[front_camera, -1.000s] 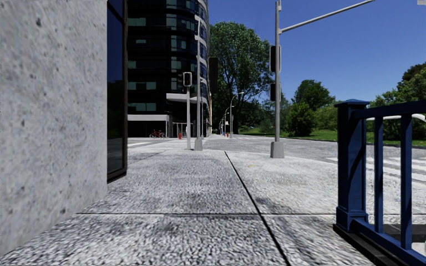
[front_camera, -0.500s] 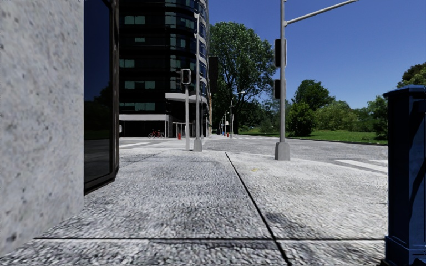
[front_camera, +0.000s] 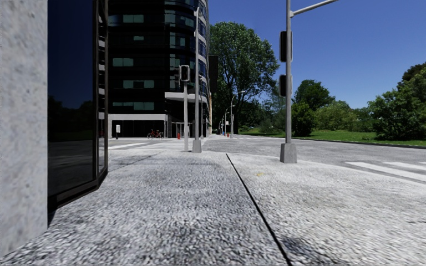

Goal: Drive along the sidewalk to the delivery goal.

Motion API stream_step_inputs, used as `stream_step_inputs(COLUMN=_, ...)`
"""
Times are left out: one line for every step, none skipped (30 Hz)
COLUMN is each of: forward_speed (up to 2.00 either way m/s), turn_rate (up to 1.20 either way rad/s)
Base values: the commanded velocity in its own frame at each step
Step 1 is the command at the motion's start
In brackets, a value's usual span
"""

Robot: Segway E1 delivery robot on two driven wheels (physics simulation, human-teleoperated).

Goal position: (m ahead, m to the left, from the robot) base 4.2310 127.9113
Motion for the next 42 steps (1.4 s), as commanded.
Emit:
stream_step_inputs(forward_speed=0.99, turn_rate=0.0)
stream_step_inputs(forward_speed=1.01, turn_rate=0.0)
stream_step_inputs(forward_speed=1.06, turn_rate=0.0)
stream_step_inputs(forward_speed=1.13, turn_rate=0.0)
stream_step_inputs(forward_speed=1.13, turn_rate=0.0)
stream_step_inputs(forward_speed=1.22, turn_rate=0.0)
stream_step_inputs(forward_speed=1.26, turn_rate=0.0)
stream_step_inputs(forward_speed=1.27, turn_rate=0.0)
stream_step_inputs(forward_speed=1.28, turn_rate=0.0)
stream_step_inputs(forward_speed=1.28, turn_rate=0.0)
stream_step_inputs(forward_speed=1.28, turn_rate=0.0)
stream_step_inputs(forward_speed=1.28, turn_rate=0.0)
stream_step_inputs(forward_speed=1.28, turn_rate=0.0)
stream_step_inputs(forward_speed=1.28, turn_rate=0.0)
stream_step_inputs(forward_speed=1.28, turn_rate=0.0)
stream_step_inputs(forward_speed=1.28, turn_rate=0.0)
stream_step_inputs(forward_speed=1.28, turn_rate=0.0)
stream_step_inputs(forward_speed=1.28, turn_rate=0.0)
stream_step_inputs(forward_speed=1.28, turn_rate=0.0)
stream_step_inputs(forward_speed=1.28, turn_rate=0.0)
stream_step_inputs(forward_speed=1.28, turn_rate=0.0)
stream_step_inputs(forward_speed=1.28, turn_rate=0.0)
stream_step_inputs(forward_speed=1.28, turn_rate=0.0)
stream_step_inputs(forward_speed=1.28, turn_rate=0.0)
stream_step_inputs(forward_speed=1.28, turn_rate=0.0)
stream_step_inputs(forward_speed=1.28, turn_rate=0.0)
stream_step_inputs(forward_speed=1.28, turn_rate=0.0)
stream_step_inputs(forward_speed=1.28, turn_rate=0.0)
stream_step_inputs(forward_speed=1.28, turn_rate=0.0)
stream_step_inputs(forward_speed=1.28, turn_rate=0.0)
stream_step_inputs(forward_speed=1.28, turn_rate=0.0)
stream_step_inputs(forward_speed=1.28, turn_rate=0.0)
stream_step_inputs(forward_speed=1.28, turn_rate=0.0)
stream_step_inputs(forward_speed=1.28, turn_rate=0.0)
stream_step_inputs(forward_speed=1.28, turn_rate=0.0)
stream_step_inputs(forward_speed=1.28, turn_rate=0.0)
stream_step_inputs(forward_speed=1.28, turn_rate=0.0)
stream_step_inputs(forward_speed=1.28, turn_rate=0.0)
stream_step_inputs(forward_speed=1.28, turn_rate=0.0)
stream_step_inputs(forward_speed=1.28, turn_rate=0.0)
stream_step_inputs(forward_speed=1.28, turn_rate=0.0)
stream_step_inputs(forward_speed=1.28, turn_rate=0.0)
